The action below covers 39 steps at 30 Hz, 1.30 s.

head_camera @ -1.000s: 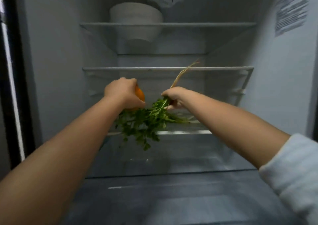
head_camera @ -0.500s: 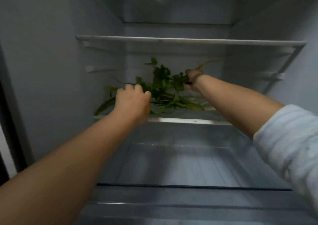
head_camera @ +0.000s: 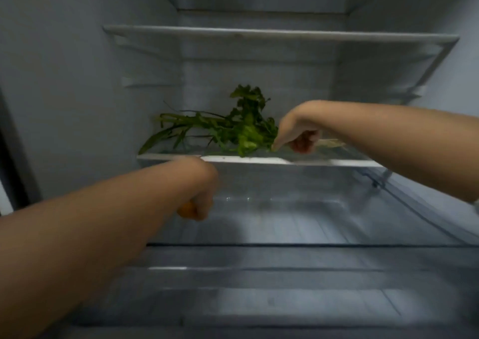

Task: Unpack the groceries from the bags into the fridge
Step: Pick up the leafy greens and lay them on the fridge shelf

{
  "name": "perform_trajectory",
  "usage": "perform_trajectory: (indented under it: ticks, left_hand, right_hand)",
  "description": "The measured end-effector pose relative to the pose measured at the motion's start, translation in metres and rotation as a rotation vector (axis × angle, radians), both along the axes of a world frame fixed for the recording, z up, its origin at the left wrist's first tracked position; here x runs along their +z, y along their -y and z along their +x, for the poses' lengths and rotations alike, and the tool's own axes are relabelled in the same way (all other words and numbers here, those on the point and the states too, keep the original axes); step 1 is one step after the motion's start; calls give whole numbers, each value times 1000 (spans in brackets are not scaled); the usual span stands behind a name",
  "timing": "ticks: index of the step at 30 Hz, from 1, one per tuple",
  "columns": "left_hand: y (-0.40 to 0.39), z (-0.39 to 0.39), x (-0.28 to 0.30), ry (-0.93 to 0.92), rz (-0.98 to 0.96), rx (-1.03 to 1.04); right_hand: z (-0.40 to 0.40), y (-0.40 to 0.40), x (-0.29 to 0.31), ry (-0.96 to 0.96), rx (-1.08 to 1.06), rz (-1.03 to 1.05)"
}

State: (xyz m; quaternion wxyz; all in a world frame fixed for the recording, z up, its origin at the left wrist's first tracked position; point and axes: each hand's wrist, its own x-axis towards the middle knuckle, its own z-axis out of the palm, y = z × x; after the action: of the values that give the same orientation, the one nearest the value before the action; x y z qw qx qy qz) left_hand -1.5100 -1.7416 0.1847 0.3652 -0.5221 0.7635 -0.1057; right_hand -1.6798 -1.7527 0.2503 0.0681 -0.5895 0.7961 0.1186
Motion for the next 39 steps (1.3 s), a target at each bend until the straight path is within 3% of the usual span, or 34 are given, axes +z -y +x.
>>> perform_trajectory:
  ticks: [2, 7, 12, 18, 23, 27, 31, 34, 39]
  left_hand:
    - [8, 0, -1, 57, -29, -100]
    - [19, 4, -11, -28, -4, -247]
    - [27, 12, -40, -54, 51, -255]
    - [31, 18, -51, -18, 1, -158]
    - [36, 25, -47, -19, -25, -117]
    - [34, 23, -37, -53, -4, -26]
    - [22, 11, -19, -193, -8, -1]
    - [11, 3, -8, -196, -27, -28]
    - [-1, 3, 1, -111, 27, 77]
  right_hand:
    - [15, -8, -13, 38, 121, 20]
    - [38, -19, -31, 82, 306, -56]
    - [29, -27, -26, 143, 318, -123]
    - [28, -27, -29, 377, 352, -409]
    - [30, -27, -22, 166, 445, -515]
    - [8, -18, -9, -180, 487, -534]
    - [-6, -7, -5, -440, 617, -370]
    - [3, 3, -12, -410, 683, -303]
    - [31, 35, -16, -121, 560, -375]
